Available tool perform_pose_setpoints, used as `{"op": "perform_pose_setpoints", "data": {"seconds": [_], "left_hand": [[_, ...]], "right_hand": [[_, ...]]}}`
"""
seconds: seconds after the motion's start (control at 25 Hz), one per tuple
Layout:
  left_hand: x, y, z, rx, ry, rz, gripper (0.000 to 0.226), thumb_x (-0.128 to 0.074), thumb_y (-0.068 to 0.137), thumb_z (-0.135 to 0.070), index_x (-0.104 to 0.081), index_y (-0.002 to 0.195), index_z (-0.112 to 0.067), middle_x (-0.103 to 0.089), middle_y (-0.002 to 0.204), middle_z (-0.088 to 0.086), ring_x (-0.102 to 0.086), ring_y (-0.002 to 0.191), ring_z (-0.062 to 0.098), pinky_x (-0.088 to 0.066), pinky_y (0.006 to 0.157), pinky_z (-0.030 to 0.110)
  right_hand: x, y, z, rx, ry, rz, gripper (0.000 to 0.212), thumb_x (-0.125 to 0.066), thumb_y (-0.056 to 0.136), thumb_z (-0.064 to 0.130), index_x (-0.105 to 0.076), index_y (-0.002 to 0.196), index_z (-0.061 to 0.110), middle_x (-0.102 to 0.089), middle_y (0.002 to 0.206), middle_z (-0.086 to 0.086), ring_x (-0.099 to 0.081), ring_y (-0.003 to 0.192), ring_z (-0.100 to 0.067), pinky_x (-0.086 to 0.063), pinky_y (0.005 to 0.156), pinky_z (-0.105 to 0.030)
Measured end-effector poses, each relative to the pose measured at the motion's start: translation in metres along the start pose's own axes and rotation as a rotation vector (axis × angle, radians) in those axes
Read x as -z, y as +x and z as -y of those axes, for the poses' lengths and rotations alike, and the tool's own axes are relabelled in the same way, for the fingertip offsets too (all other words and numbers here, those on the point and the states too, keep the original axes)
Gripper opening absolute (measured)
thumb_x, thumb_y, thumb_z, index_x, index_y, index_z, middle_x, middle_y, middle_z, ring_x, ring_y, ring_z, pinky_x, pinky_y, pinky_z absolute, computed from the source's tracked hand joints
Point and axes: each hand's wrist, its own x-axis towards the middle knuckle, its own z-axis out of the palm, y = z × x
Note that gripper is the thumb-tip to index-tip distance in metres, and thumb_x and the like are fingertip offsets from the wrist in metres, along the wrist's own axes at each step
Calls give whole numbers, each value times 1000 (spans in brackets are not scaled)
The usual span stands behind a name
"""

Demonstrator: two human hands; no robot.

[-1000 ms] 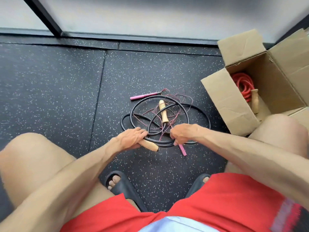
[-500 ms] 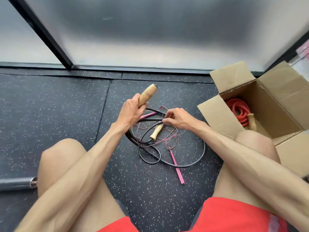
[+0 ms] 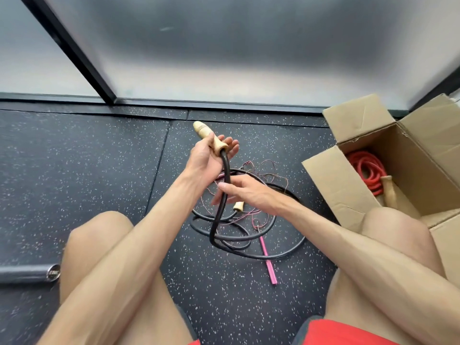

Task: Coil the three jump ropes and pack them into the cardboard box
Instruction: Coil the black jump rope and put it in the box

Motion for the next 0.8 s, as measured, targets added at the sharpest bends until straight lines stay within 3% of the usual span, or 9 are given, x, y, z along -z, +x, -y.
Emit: {"op": "perform_pose_setpoints", "data": {"seconds": [0.08, 0.16, 0.28, 0.36, 0.44, 0.52, 0.6, 0.68, 0.8], "left_hand": [[5, 2, 2, 4, 102, -17, 31, -38, 108, -26, -47, 98, 2, -63, 92, 27, -72, 68, 34, -63, 64, 40], [14, 4, 1, 45, 331, -68, 34, -45, 105, -33, -49, 95, -1, -64, 98, 30, -71, 76, 35, -62, 66, 39], [21, -6, 1, 74, 755, -231, 35, -54, 99, -43, -56, 105, -9, -60, 116, 24, -63, 93, 34, -59, 69, 36], [26, -11, -1, -164, 1191, -311, 33, -58, 99, -32, -52, 123, -10, -55, 131, 15, -55, 116, 28, -53, 89, 33], [27, -15, -4, -555, 1428, -90, 46, -52, 92, -5, -51, 138, -8, -55, 141, 7, -51, 131, 19, -39, 112, 33], [20, -25, 1, -666, 1443, 342, 51, -45, 82, 6, -61, 127, -10, -69, 119, -1, -62, 115, 9, -46, 103, 27], [13, -35, 13, -688, 1563, 547, 35, -47, 83, 4, -65, 110, -10, -68, 89, -12, -63, 84, 3, -48, 79, 21], [14, -35, 21, -766, 1624, 533, 22, -50, 84, -3, -63, 101, -9, -63, 80, -12, -58, 75, 5, -44, 71, 21], [19, -30, 12, -836, 1586, 265, 16, -51, 90, -2, -65, 92, -7, -62, 79, 1, -53, 67, 12, -43, 63, 21]], "right_hand": [[-6, -6, 8, 15, 125, 12, 32, -43, 107, 24, -58, 92, 0, -69, 84, -18, -70, 85, -44, -60, 78, -42], [-3, -8, 18, 17, 222, -40, 38, -41, 107, 32, -55, 88, 3, -60, 63, -14, -63, 55, -34, -59, 57, -45], [13, -12, 28, 3, 286, -128, 47, -36, 108, 38, -53, 81, 4, -37, 45, -2, -35, 35, -15, -35, 37, -20], [22, -18, 32, -4, 234, -136, 50, -34, 108, 38, -55, 79, 3, -31, 43, 2, -27, 33, -12, -24, 35, -17], [28, -23, 34, -13, 160, -132, 54, -32, 108, 39, -58, 81, 0, -29, 42, 3, -26, 33, -11, -22, 35, -17], [31, -28, 38, -3, 97, -144, 60, -32, 108, 39, -63, 75, 0, -28, 42, 0, -25, 34, -12, -24, 34, -17], [33, -34, 40, -4, 44, -154, 63, -34, 108, 39, -64, 58, 15, -27, 47, -2, -25, 38, -14, -25, 35, -18], [36, -35, 37, 6, 1, -163, 52, -45, 105, 37, -65, 65, 11, -29, 52, -3, -27, 43, -16, -30, 37, -22], [42, -37, 32, 16, -12, -157, 41, -62, 98, 30, -55, 98, -11, -40, 58, -7, -42, 50, -22, -47, 47, -35]]}}
